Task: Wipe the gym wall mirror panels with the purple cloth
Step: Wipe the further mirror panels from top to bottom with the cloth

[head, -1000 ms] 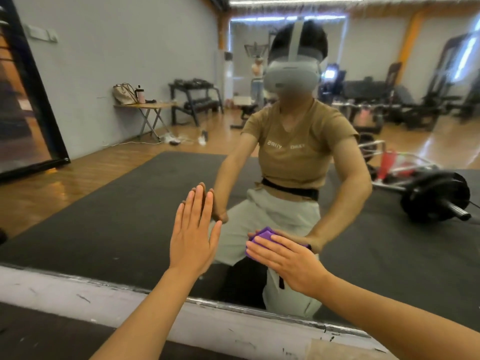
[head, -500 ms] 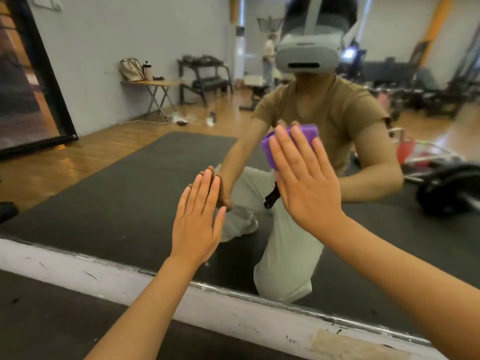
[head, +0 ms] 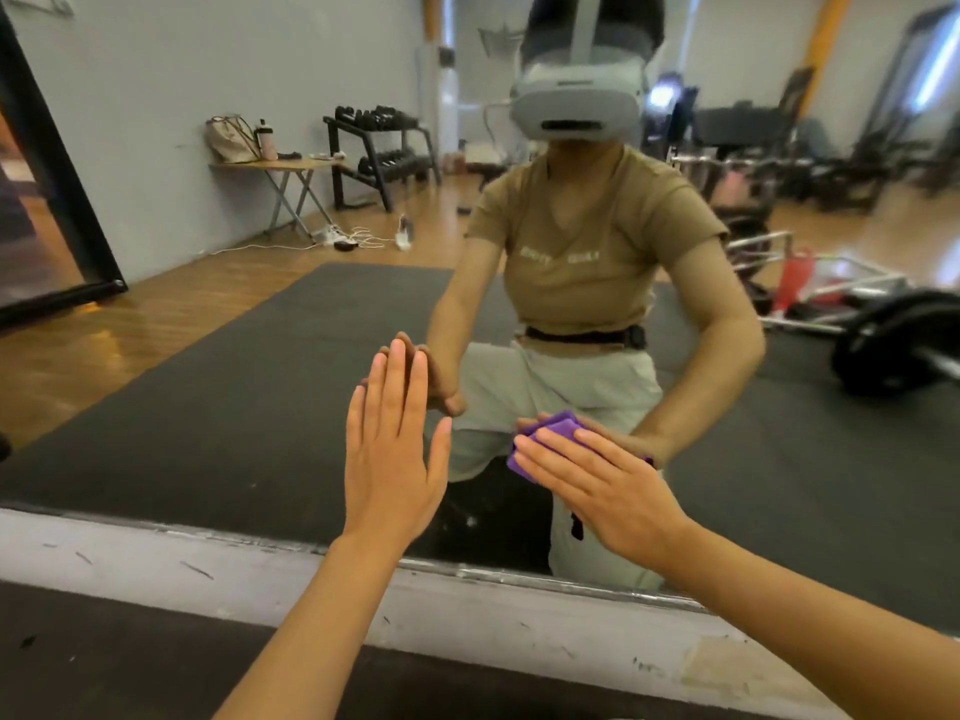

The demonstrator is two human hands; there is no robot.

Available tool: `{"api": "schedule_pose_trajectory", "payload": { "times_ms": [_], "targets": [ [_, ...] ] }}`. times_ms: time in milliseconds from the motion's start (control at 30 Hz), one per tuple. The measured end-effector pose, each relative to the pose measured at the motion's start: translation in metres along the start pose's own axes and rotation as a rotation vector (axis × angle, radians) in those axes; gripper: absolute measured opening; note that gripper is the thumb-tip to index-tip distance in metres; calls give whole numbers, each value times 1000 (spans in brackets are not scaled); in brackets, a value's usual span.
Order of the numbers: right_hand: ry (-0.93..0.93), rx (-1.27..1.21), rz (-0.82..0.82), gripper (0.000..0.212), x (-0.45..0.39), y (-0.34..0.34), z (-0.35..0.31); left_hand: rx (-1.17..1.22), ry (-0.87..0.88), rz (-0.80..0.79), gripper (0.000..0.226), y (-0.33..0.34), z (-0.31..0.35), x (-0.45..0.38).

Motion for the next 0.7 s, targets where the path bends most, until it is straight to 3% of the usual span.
{"api": "schedule_pose_trajectory", "payload": {
  "times_ms": [67,300,467,567,700],
  "targets": [
    [17,7,15,71,-9,-9,16,33,14,6,69,0,-4,2],
    [322,39,298,58,-83,-68,102,41,70,32,69,5,-16,-1],
    [516,-25,347,60,-98,-68,92,59,70,81,69,13,-18,0],
    [367,-29,275,65,-83,-43,53,91,42,110,70,15,-19,1],
    [-72,83,-31,86,-35,1,-7,112,44,108,70,16,-19,1]
  ]
}}
Point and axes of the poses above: each hand's wrist, its own x-axis away from the middle knuckle, its own y-axis out of the palm, z = x × y, the point moved 1 cm from there along -x, towards the middle knuckle, and after that the axes turned 1 degree about z, right-handed, at the moved point
